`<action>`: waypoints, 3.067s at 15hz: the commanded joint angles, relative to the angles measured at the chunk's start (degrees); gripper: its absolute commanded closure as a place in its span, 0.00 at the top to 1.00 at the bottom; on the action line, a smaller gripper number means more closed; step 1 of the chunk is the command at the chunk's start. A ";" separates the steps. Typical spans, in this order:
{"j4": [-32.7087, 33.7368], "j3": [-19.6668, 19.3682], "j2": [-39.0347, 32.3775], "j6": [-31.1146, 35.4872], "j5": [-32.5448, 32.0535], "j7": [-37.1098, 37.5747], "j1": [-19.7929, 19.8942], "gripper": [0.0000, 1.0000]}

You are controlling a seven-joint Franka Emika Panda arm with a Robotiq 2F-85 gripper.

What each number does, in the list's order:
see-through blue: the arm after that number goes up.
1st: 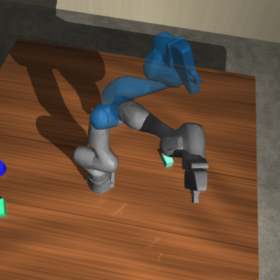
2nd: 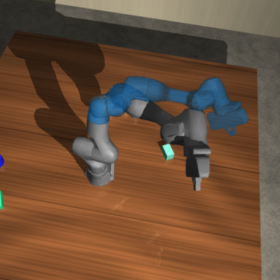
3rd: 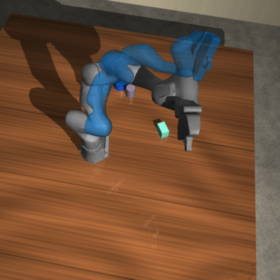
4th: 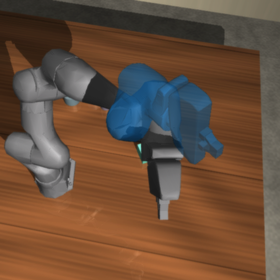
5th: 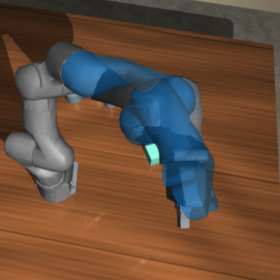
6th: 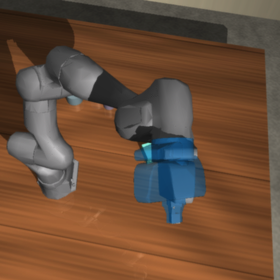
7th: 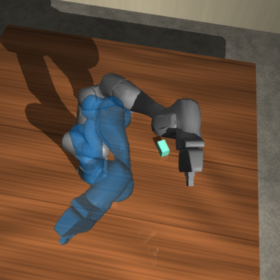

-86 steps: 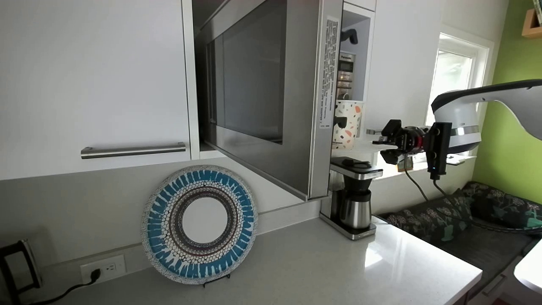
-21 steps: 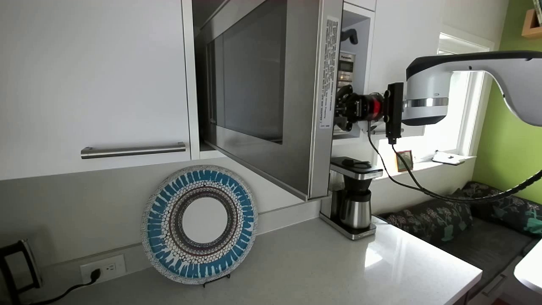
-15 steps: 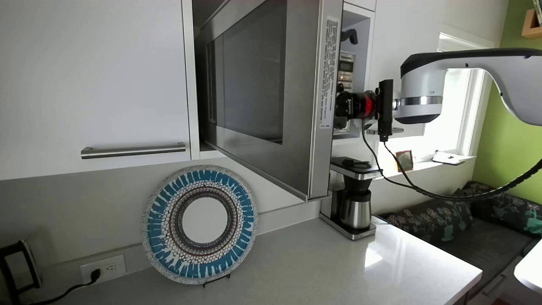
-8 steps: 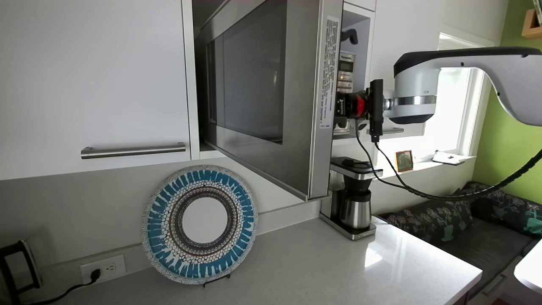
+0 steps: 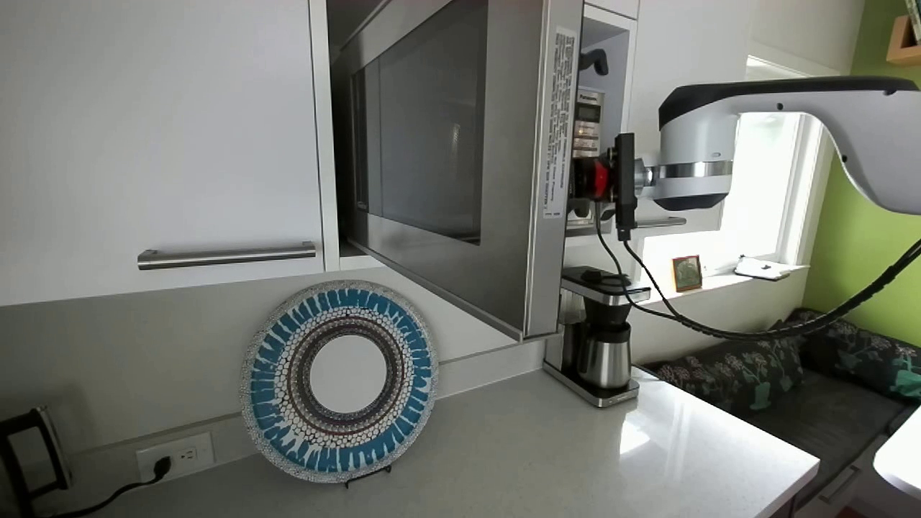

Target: Put the plate and the cup in the microwave

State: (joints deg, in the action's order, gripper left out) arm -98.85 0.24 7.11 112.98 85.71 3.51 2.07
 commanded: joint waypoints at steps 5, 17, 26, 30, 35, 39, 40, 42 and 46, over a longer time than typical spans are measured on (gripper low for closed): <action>0.21 0.09 -0.10 2.72 -0.19 0.39 -1.01 0.01; 2.06 2.52 0.32 10.73 -7.13 6.61 -2.10 0.00; 2.06 5.45 0.60 22.68 -16.57 17.64 -4.31 0.00; 1.78 6.13 0.25 26.36 -19.10 21.79 -4.95 0.00; 1.93 6.81 -0.39 28.62 -22.53 26.25 -5.59 0.00; 2.39 7.10 -1.10 29.94 -24.62 28.65 -5.98 0.00; 2.52 7.13 -1.27 30.36 -25.05 29.16 -6.07 0.00; 2.53 7.23 -1.51 30.90 -26.24 30.53 -6.17 0.00; 3.17 7.40 -2.27 32.82 -27.24 32.22 -6.57 0.00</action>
State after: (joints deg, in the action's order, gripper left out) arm -96.23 7.46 5.57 143.42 60.25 33.05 -3.76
